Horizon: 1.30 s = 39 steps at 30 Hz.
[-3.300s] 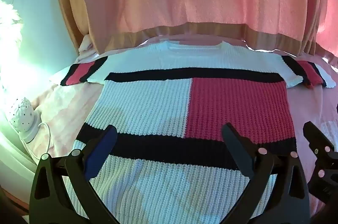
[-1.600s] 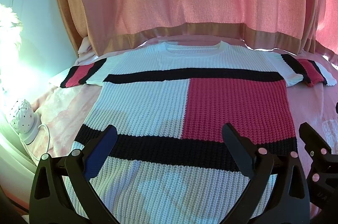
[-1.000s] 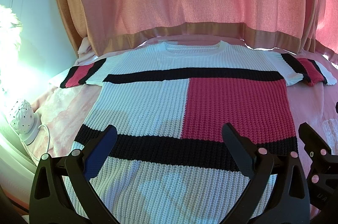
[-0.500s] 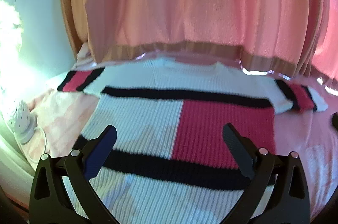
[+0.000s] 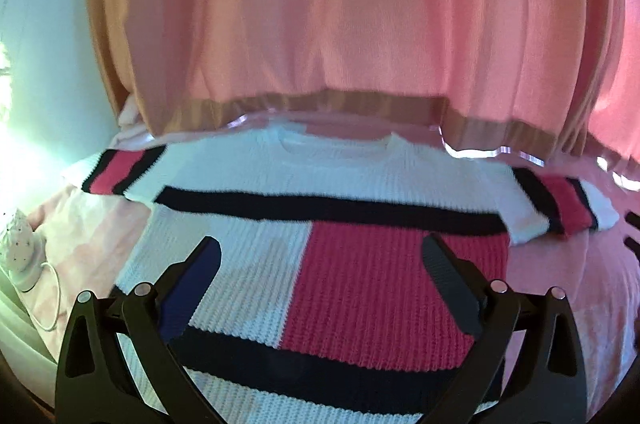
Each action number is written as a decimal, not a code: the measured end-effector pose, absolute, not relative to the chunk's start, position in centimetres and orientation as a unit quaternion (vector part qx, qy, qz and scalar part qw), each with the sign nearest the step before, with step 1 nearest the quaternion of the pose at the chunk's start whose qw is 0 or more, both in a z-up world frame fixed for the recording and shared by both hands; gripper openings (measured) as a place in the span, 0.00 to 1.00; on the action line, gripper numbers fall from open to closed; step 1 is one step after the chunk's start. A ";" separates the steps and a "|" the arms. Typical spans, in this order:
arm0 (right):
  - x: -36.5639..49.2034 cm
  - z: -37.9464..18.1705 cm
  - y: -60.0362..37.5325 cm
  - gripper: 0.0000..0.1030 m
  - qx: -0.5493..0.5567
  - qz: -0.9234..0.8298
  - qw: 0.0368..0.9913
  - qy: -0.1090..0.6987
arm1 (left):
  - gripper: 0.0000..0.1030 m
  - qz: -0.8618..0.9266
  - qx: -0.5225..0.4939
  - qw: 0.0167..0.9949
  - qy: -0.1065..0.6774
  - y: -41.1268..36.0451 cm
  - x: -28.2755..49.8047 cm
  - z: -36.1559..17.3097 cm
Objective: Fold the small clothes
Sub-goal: 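Grasp the pink-and-black striped sleeve cuff with the right gripper, then fold the held sleeve across the sweater body with the right gripper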
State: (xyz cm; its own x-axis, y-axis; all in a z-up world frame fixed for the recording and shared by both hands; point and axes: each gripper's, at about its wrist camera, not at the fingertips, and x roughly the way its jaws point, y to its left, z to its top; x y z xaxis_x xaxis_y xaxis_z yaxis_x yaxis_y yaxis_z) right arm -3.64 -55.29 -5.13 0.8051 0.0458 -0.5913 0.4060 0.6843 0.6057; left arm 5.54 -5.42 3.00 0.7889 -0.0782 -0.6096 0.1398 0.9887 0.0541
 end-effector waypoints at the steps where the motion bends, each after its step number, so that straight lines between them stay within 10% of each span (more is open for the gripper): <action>1: -3.1 -5.6 -55.7 0.70 0.386 -0.107 0.866 0.298 | 0.95 -0.056 0.054 0.944 0.319 -5.6 5.6 2.8; 10: 0.8 -9.0 -58.3 0.42 0.420 -0.121 0.849 0.295 | 0.95 -0.045 0.045 0.937 0.342 -5.4 7.7 1.7; 14: 1.0 -10.0 -60.1 0.07 0.463 -0.110 0.835 0.278 | 0.95 -0.038 0.042 0.940 0.336 -5.4 7.9 1.9; 24: 1.2 3.6 -53.8 0.06 0.378 -0.052 0.907 0.180 | 0.95 -0.031 0.027 0.945 0.326 -3.2 7.6 3.3; 35: 14.9 13.8 -19.0 0.16 0.143 0.215 0.937 0.235 | 0.95 -0.023 -0.007 0.940 0.340 3.1 7.8 4.1; 39: 11.9 13.0 -18.4 0.50 0.089 0.158 0.958 0.220 | 0.95 -0.022 -0.037 0.930 0.364 5.7 9.3 3.6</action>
State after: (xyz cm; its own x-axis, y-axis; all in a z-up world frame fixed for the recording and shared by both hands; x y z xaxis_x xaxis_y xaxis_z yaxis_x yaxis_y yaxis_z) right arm 11.94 -18.43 12.98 0.8530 0.3425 -0.3937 -0.2643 0.9341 0.2399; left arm 9.28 5.71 3.64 0.7341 -0.0680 -0.6757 0.0139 0.9963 -0.0851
